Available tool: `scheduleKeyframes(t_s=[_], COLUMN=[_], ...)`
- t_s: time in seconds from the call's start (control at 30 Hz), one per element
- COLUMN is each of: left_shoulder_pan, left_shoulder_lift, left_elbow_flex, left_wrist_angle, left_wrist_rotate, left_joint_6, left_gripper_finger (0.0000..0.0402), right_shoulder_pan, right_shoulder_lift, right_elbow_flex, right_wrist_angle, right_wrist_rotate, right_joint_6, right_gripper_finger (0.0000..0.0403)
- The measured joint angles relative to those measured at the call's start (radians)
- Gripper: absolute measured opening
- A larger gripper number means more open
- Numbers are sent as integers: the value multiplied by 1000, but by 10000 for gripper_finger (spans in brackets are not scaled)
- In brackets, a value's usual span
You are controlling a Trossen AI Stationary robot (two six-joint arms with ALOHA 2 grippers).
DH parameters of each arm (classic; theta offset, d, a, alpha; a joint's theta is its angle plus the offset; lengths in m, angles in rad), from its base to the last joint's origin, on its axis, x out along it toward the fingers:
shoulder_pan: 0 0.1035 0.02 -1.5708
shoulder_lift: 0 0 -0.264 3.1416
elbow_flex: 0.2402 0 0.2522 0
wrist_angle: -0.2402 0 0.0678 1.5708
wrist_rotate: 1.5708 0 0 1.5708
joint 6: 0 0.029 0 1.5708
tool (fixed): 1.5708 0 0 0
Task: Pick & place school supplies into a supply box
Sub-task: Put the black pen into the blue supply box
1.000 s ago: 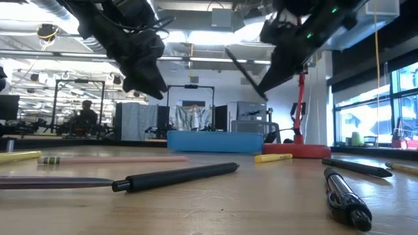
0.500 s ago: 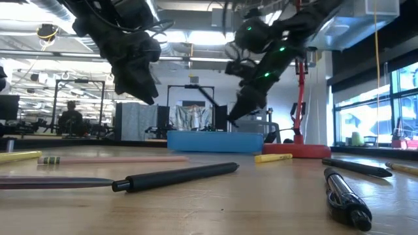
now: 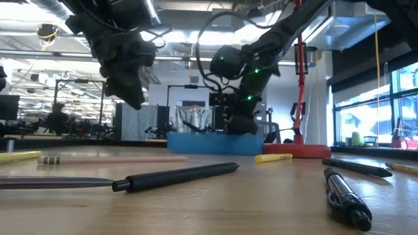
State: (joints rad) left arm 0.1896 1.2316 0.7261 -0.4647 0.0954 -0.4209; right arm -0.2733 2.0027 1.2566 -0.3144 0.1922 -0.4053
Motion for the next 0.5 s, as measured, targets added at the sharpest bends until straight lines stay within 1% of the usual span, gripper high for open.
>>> scheduleKeyframes(t_s=[0.2, 0.33, 0.5], left_shoulder_pan=[-43, -77, -140], left_shoulder_lift=[0, 4, 31], left_elbow_flex=[0, 0, 0], left_wrist_angle=[-104, -81, -30], left_wrist_rotate=[-21, -24, -10], left_joint_6=[-72, -74, -106], left_gripper_finger=[143, 143, 143], right_shoulder_pan=[0, 0, 0], right_shoulder_lift=[13, 13, 14], right_elbow_flex=[7, 7, 7], right_wrist_angle=[3, 4, 1], right_wrist_rotate=[2, 2, 0], right_joint_6=[3, 6, 7], right_gripper_finger=[55, 60, 84])
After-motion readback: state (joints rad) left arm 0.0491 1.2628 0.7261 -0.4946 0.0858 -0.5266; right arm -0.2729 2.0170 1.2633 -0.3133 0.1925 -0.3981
